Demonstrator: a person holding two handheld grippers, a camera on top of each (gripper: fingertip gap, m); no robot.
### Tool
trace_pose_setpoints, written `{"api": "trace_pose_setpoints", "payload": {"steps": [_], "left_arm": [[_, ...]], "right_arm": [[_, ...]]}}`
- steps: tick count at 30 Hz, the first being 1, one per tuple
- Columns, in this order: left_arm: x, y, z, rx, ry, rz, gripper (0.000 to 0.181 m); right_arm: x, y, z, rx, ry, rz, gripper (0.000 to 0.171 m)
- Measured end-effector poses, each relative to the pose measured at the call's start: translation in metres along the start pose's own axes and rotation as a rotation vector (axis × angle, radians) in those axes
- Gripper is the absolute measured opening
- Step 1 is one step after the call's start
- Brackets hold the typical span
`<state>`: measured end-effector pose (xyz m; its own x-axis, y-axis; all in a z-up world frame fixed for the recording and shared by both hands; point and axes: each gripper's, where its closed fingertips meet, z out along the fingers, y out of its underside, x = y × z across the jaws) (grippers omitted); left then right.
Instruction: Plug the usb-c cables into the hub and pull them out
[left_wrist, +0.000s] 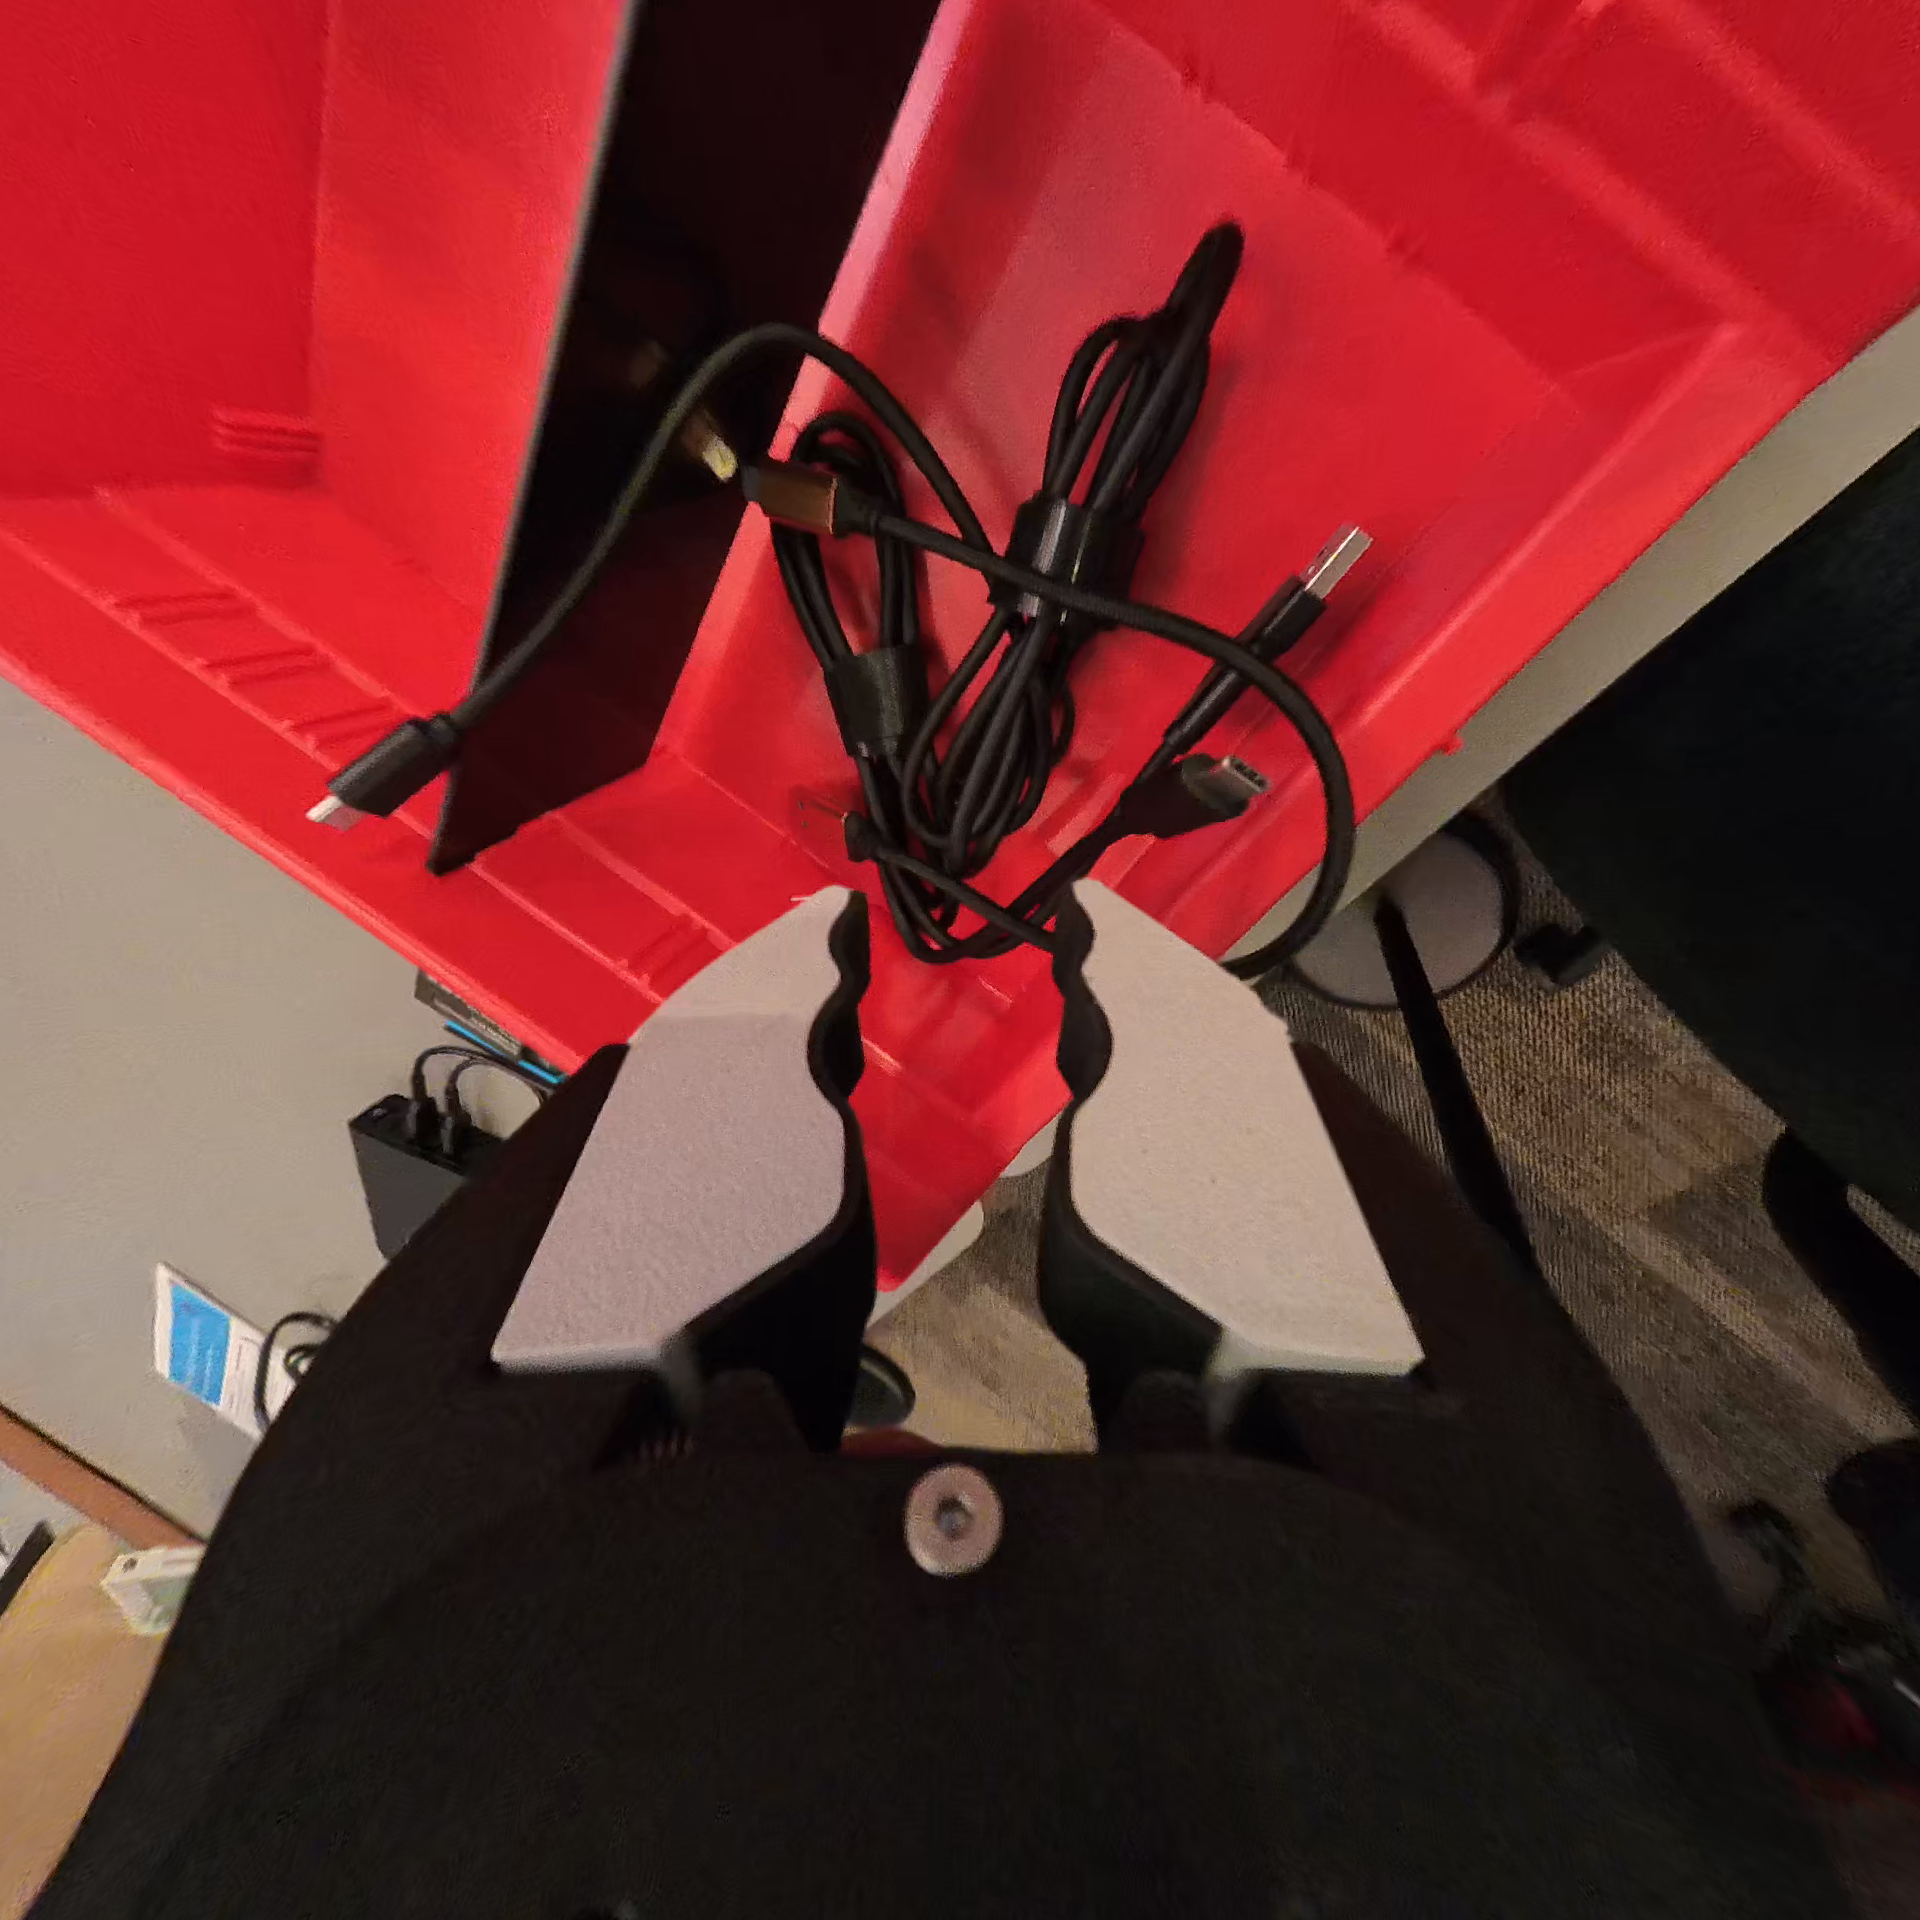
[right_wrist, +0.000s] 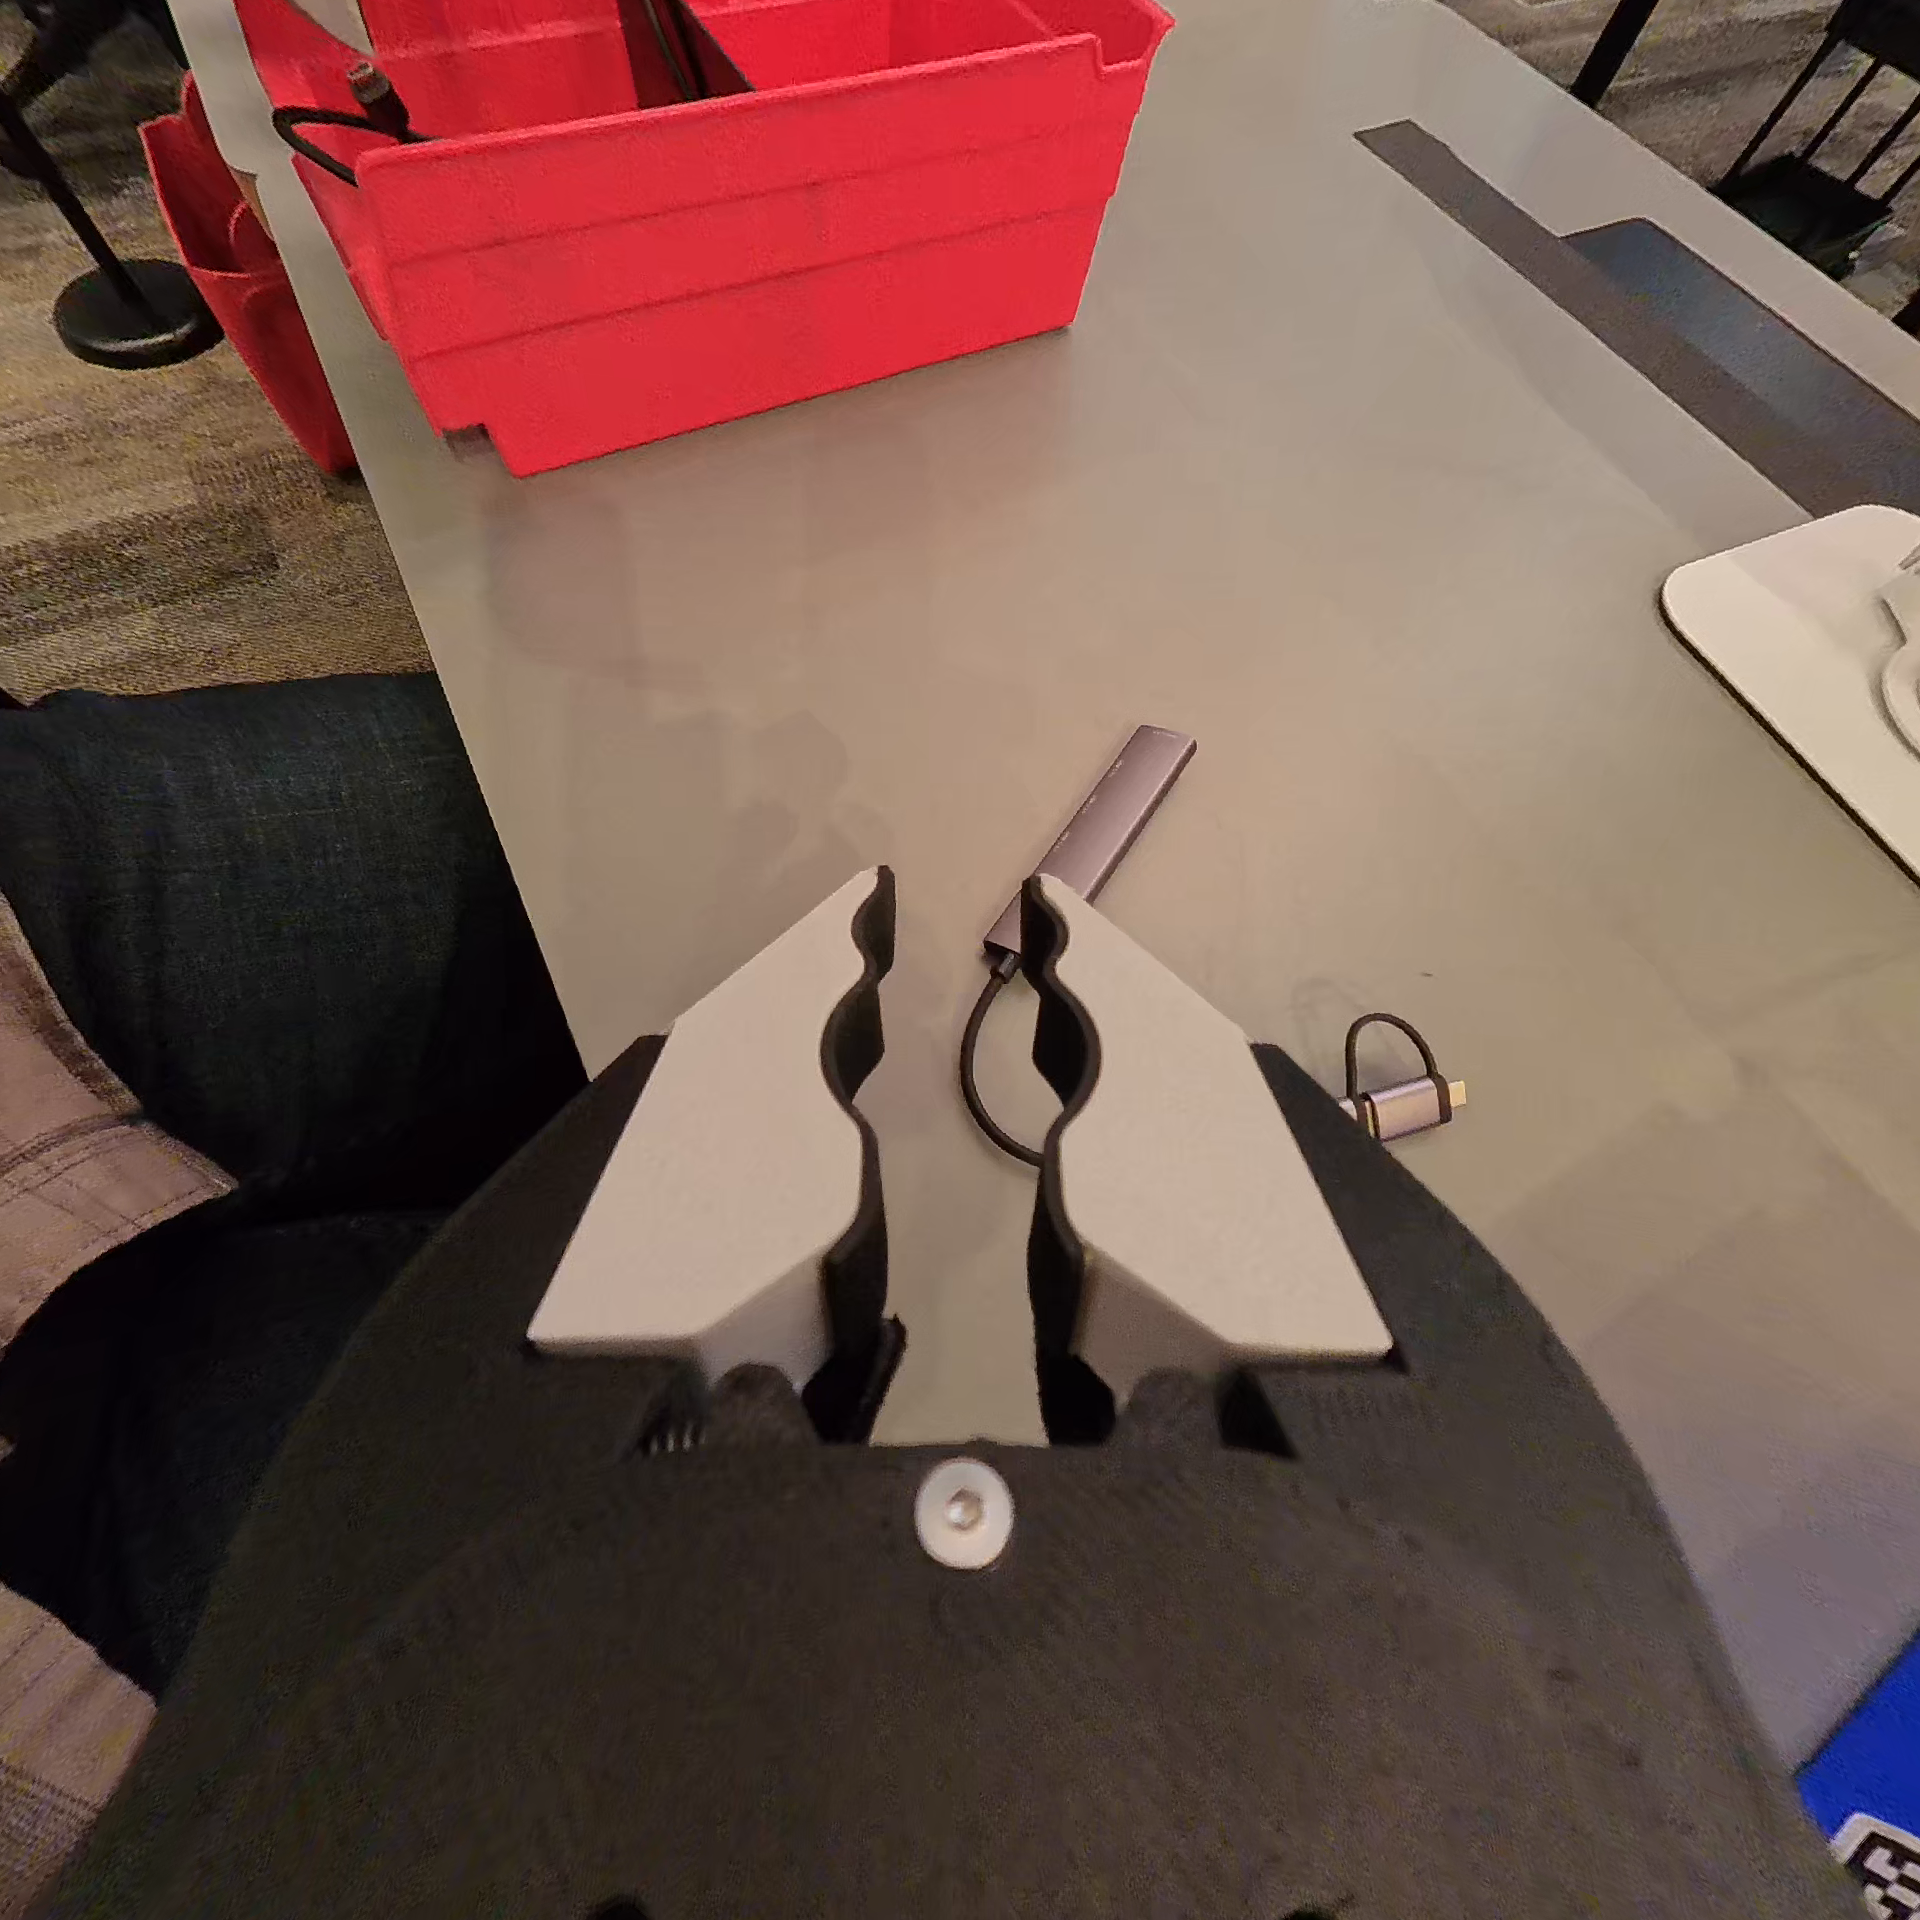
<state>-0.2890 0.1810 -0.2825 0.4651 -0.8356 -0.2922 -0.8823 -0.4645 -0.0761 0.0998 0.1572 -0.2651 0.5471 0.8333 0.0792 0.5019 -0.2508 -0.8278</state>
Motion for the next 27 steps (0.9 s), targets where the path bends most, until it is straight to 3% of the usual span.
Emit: {"api": "trace_pose_setpoints", "payload": {"steps": [6, 16, 22, 27], "left_arm": [[0.004, -0.035, -0.016, 0.12, -0.016, 0.021, 0.034], [0.025, -0.078, 0.031, 0.06, 0.028, 0.226, 0.032], [0.026, -0.066, 0.066, -0.074, 0.095, 0.263, 0.03], [0.028, -0.064, 0.073, -0.073, 0.127, 0.26, 0.022]], "right_arm": [[-0.003, 0.0, 0.003, -0.002, -0.012, -0.005, 0.022], [-0.002, -0.001, -0.001, 0.005, -0.007, 0.0, 0.022], [-0.001, 0.0, -0.001, 0.0, -0.007, 0.002, 0.022], [-0.002, 0.001, 0.002, -0.005, -0.015, 0.006, 0.022]]}}
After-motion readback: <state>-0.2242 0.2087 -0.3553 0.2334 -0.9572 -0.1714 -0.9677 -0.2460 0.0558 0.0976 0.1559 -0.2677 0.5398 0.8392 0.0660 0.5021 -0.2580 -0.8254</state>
